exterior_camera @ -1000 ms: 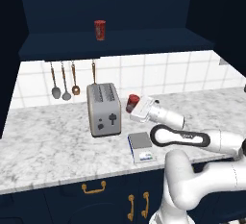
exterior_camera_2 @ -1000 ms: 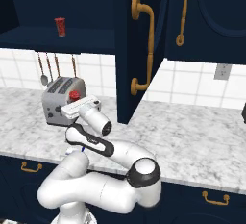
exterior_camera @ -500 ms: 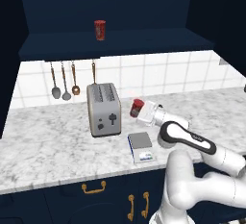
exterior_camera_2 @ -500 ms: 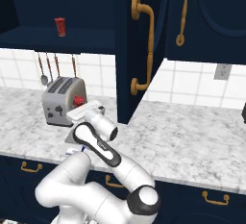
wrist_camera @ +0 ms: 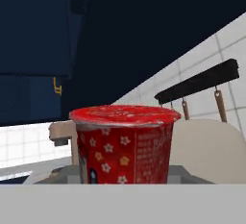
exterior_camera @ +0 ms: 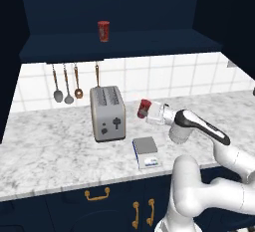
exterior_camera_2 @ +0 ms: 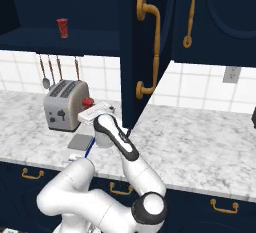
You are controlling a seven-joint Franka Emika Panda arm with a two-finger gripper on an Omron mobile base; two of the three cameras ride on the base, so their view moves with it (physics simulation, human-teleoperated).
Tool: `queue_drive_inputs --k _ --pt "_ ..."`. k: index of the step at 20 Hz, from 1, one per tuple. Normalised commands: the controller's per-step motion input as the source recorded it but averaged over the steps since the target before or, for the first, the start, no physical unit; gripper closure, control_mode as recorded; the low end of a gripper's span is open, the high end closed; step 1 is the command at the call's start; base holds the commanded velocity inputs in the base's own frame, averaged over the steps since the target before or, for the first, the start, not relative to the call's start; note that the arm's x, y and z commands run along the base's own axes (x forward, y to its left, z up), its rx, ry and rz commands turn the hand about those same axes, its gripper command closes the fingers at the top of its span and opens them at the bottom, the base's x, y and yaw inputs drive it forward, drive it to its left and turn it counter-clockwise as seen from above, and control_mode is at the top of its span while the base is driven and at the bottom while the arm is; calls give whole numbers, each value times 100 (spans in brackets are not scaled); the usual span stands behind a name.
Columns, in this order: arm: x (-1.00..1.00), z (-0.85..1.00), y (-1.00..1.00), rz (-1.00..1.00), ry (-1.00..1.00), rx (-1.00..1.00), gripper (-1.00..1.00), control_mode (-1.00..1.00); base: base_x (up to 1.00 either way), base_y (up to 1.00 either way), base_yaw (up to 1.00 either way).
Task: Pick the yogurt and place it on the digital scale for weighing, and close the cabinet.
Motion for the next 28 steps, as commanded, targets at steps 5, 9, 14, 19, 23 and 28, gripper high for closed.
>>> queue_drive_inputs --k 5,9,14,19,23,28 --pt "41 -32 -28 33 0 3 100 -100 0 0 0" --pt "0 -30 21 13 0 -32 100 -100 0 0 0" --pt "0 -29 35 7 -3 -25 100 -100 0 0 0" --pt "0 -44 3 8 0 -1 100 -100 0 0 0" --pt "0 -61 0 7 0 0 100 -100 0 0 0" --pt "-4 -35 1 3 0 0 100 -100 0 0 0"
